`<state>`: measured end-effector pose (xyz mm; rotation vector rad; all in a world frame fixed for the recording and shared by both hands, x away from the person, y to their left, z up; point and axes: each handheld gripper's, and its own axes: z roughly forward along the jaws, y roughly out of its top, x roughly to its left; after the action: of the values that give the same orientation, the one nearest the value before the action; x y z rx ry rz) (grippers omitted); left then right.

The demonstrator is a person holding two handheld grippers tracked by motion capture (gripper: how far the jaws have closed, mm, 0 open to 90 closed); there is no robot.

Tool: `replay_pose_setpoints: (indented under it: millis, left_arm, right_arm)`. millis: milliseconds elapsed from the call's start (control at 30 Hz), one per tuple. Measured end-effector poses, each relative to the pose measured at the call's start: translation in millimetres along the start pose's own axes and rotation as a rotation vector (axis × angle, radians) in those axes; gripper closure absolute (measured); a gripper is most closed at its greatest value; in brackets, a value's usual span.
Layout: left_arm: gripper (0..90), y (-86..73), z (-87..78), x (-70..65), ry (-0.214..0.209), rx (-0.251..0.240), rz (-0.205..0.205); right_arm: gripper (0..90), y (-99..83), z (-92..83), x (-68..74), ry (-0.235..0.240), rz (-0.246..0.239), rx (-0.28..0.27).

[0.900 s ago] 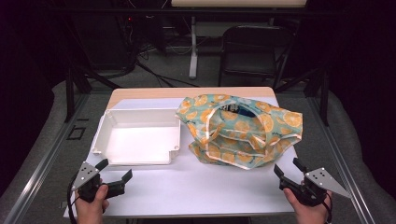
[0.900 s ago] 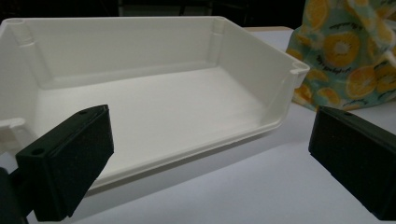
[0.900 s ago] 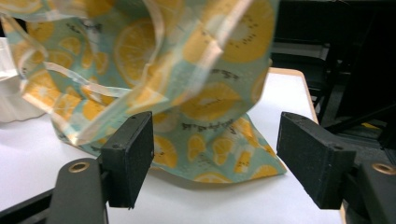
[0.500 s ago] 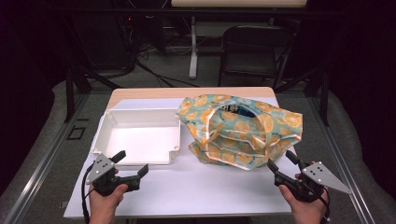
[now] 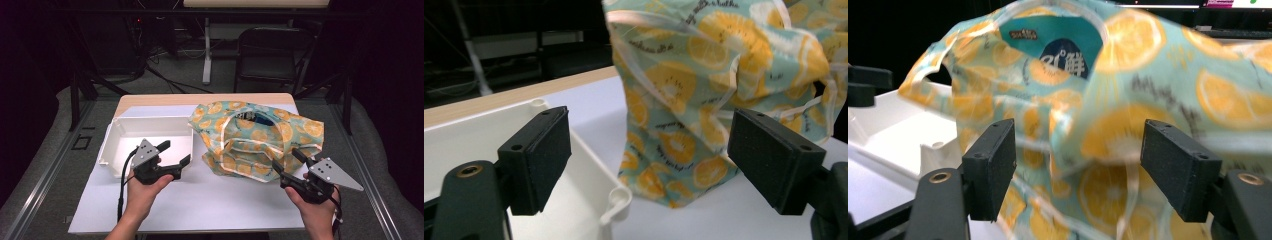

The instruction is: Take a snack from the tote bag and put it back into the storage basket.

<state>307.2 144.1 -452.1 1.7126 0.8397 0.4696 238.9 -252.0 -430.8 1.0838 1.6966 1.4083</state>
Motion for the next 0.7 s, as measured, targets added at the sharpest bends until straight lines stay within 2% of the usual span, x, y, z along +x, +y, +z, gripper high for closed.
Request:
replay_pose_setpoints:
  millis: [67,100,200,267,300,400,533,700]
  left_arm:
    - [19.8,3.1,7.5,0.4,-0.01,0.004,-0.002]
    - [22.9,6.1,13.8,1.0,-0.02,0.0,0.0]
    - [29.3,10.5,18.9,0.9,-0.024,-0.005,0.002]
    - [31.9,11.5,20.3,0.6,-0.024,-0.013,-0.001]
    - [32.8,13.5,22.0,0.2,-0.02,-0.012,0.002]
    - [35.6,15.2,22.1,0.2,-0.02,-0.015,0.005]
    - [38.0,19.4,20.1,2.8,-0.022,-0.03,-0.004]
    - [36.3,25.0,18.5,-1.2,-0.026,-0.028,0.015]
  right_arm:
    - [36.1,3.0,4.8,1.4,-0.011,-0.001,0.0]
    - [52.5,5.3,8.4,2.2,-0.031,-0.01,0.004]
    - [75.7,9.8,14.8,-3.1,-0.003,-0.003,0.022]
    - [87.5,13.1,17.4,-5.5,-0.013,-0.017,0.025]
    - [90.0,15.0,18.4,-6.6,-0.011,-0.023,0.023]
    - [90.0,21.8,20.9,-9.6,0.014,-0.04,0.015]
    - [90.0,31.7,22.7,-11.4,0.016,-0.061,-0.009]
    - [90.0,40.8,27.2,-12.7,0.015,-0.055,-0.031]
